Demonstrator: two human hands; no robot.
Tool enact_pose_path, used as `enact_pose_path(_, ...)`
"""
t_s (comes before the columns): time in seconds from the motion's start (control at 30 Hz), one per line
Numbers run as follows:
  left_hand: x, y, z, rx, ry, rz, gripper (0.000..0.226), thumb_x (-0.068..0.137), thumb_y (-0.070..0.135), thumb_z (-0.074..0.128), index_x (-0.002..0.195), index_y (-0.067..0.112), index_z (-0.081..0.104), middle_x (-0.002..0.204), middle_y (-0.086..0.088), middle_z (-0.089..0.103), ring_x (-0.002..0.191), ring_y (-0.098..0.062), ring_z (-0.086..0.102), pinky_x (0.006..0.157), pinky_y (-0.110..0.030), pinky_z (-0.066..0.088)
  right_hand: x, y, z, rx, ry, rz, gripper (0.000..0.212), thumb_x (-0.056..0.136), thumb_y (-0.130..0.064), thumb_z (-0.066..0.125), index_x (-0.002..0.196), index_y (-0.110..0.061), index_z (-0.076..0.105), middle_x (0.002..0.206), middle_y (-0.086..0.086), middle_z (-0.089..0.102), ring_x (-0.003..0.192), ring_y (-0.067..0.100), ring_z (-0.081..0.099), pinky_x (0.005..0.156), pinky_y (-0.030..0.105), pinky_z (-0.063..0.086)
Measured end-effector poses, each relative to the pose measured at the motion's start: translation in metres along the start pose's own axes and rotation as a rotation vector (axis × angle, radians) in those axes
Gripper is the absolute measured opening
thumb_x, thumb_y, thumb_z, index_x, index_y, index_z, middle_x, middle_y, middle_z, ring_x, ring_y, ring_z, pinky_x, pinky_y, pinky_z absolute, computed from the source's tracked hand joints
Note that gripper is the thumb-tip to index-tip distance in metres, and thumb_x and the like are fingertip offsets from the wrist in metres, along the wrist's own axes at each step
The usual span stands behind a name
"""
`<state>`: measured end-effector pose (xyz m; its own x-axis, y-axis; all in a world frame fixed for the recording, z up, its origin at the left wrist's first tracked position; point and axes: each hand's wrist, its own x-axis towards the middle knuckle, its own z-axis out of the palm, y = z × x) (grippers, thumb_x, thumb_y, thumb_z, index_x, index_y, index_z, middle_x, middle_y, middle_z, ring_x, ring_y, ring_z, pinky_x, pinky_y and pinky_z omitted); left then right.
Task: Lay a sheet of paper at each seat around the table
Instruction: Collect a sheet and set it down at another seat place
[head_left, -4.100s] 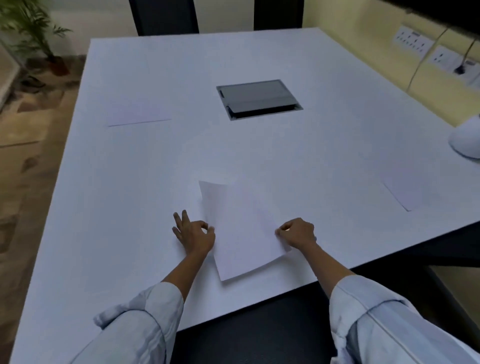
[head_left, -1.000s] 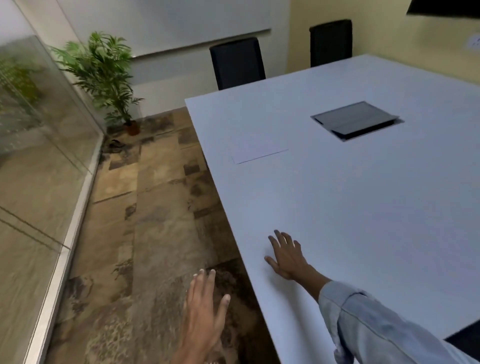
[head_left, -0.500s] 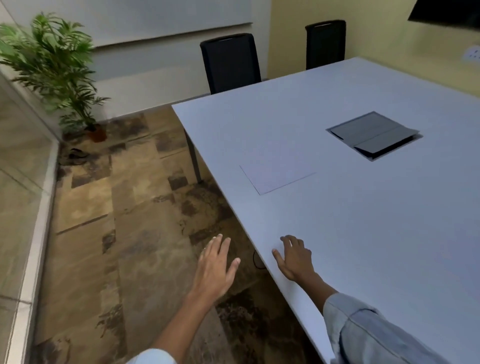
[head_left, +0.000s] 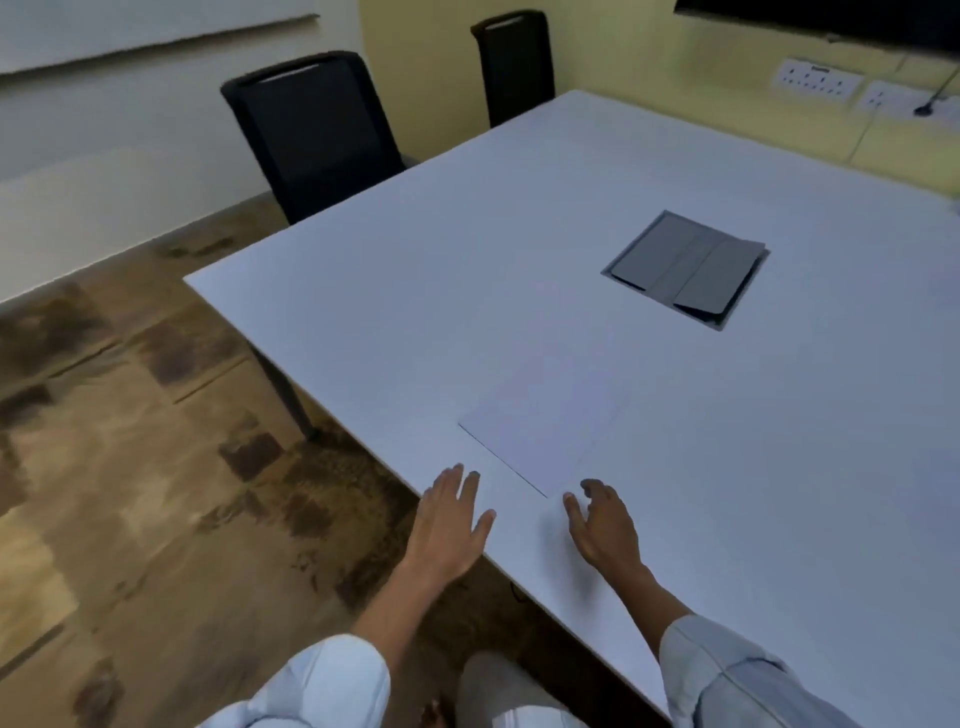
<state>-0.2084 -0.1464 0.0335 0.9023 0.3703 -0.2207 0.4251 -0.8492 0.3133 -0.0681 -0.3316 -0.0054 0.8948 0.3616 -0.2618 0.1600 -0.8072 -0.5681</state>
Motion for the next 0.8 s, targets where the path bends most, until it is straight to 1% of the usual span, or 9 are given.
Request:
enact_pose_path(0.1, 0.048, -0.022, -0.009, 0.071, -0.079, 0.088, 0.068, 0.102, 0.049, 0.028, 0.157, 0.014, 0.010, 0.166, -0.011, 0.006, 0.153, -0.027, 0.008, 0.124, -0.042, 0.015, 0.024, -0.027, 0.015, 0.151, 0.055, 0.177, 0.052, 0.098, -0.040, 0.055, 0.138, -0.007, 0.048, 0.136, 0.015, 0.058, 0.121, 0.031, 0.060, 0.102, 0.044, 0.049)
enact_pose_path(0.2, 0.109, -0.039, -0.010, 0.144, -0.198, 0.185, 0.071, 0.101, 0.048, 0.031, 0.157, 0.014, 0.004, 0.166, -0.010, -0.005, 0.153, -0.028, -0.002, 0.124, -0.047, 0.010, 0.057, -0.047, 0.026, 0.276, 0.129, 0.384, 0.060, 0.093, -0.035, 0.065, 0.139, -0.002, 0.046, 0.137, 0.021, 0.058, 0.125, 0.036, 0.057, 0.105, 0.043, 0.045)
enact_pose_path(0.33, 0.177, -0.049, -0.003, 0.267, -0.422, 0.294, 0.075, 0.100, 0.049, 0.034, 0.157, 0.014, 0.000, 0.165, -0.011, -0.011, 0.152, -0.031, -0.010, 0.122, -0.055, 0.004, 0.094, -0.064, 0.035, 0.414, 0.257, 0.627, 0.063, 0.086, -0.030, 0.075, 0.135, 0.000, 0.047, 0.131, 0.022, 0.062, 0.126, 0.038, 0.056, 0.106, 0.043, 0.042)
enact_pose_path(0.43, 0.204, -0.056, -0.002, 0.354, -0.583, 0.379, 0.077, 0.099, 0.050, 0.037, 0.157, 0.013, 0.002, 0.165, -0.012, -0.012, 0.152, -0.033, -0.007, 0.120, -0.059, 0.007, 0.111, -0.075, 0.039, 0.471, 0.285, 0.775, 0.067, 0.083, -0.031, 0.079, 0.134, 0.000, 0.048, 0.127, 0.021, 0.065, 0.126, 0.037, 0.056, 0.107, 0.043, 0.042)
enact_pose_path(0.5, 0.217, -0.061, -0.006, 0.409, -0.607, 0.464, 0.077, 0.098, 0.051, 0.039, 0.156, 0.013, 0.007, 0.165, -0.014, -0.009, 0.152, -0.035, -0.002, 0.119, -0.060, 0.012, 0.116, -0.082, 0.044, 0.468, 0.311, 0.827, 0.067, 0.081, -0.032, 0.080, 0.132, 0.000, 0.050, 0.125, 0.020, 0.066, 0.124, 0.038, 0.057, 0.106, 0.044, 0.043)
enact_pose_path(0.57, 0.230, -0.062, -0.015, 0.422, -0.650, 0.526, 0.076, 0.097, 0.051, 0.042, 0.155, 0.012, 0.011, 0.165, -0.015, -0.005, 0.151, -0.036, 0.003, 0.118, -0.059, 0.016, 0.121, -0.091, 0.048, 0.427, 0.325, 0.867, 0.062, 0.080, -0.033, 0.081, 0.127, -0.001, 0.057, 0.123, 0.020, 0.067, 0.121, 0.037, 0.060, 0.104, 0.043, 0.045)
enact_pose_path(0.7, 0.246, -0.055, -0.031, 0.396, -0.766, 0.559, 0.075, 0.095, 0.053, 0.044, 0.153, 0.011, 0.022, 0.163, -0.015, 0.005, 0.150, -0.036, 0.005, 0.118, -0.056, 0.019, 0.130, -0.107, 0.052, 0.383, 0.276, 0.935, 0.041, 0.081, -0.039, 0.078, 0.100, -0.003, 0.075, 0.111, 0.016, 0.073, 0.110, 0.036, 0.065, 0.101, 0.041, 0.050)
enact_pose_path(0.73, 0.250, -0.055, -0.034, 0.389, -0.784, 0.574, 0.074, 0.095, 0.054, 0.045, 0.152, 0.011, 0.025, 0.162, -0.015, 0.008, 0.149, -0.036, 0.007, 0.117, -0.056, 0.020, 0.133, -0.113, 0.052, 0.370, 0.259, 0.972, 0.041, 0.081, -0.042, 0.077, 0.100, -0.005, 0.075, 0.114, 0.016, 0.071, 0.113, 0.037, 0.062, 0.102, 0.041, 0.049)
enact_pose_path(0.8, 0.258, -0.057, -0.040, 0.387, -0.813, 0.613, 0.073, 0.094, 0.053, 0.046, 0.150, 0.010, 0.030, 0.161, -0.015, 0.012, 0.148, -0.035, 0.009, 0.116, -0.055, 0.022, 0.135, -0.125, 0.052, 0.332, 0.253, 1.097, 0.055, 0.080, -0.045, 0.078, 0.118, -0.009, 0.065, 0.134, 0.018, 0.053, 0.128, 0.040, 0.047, 0.102, 0.045, 0.042)
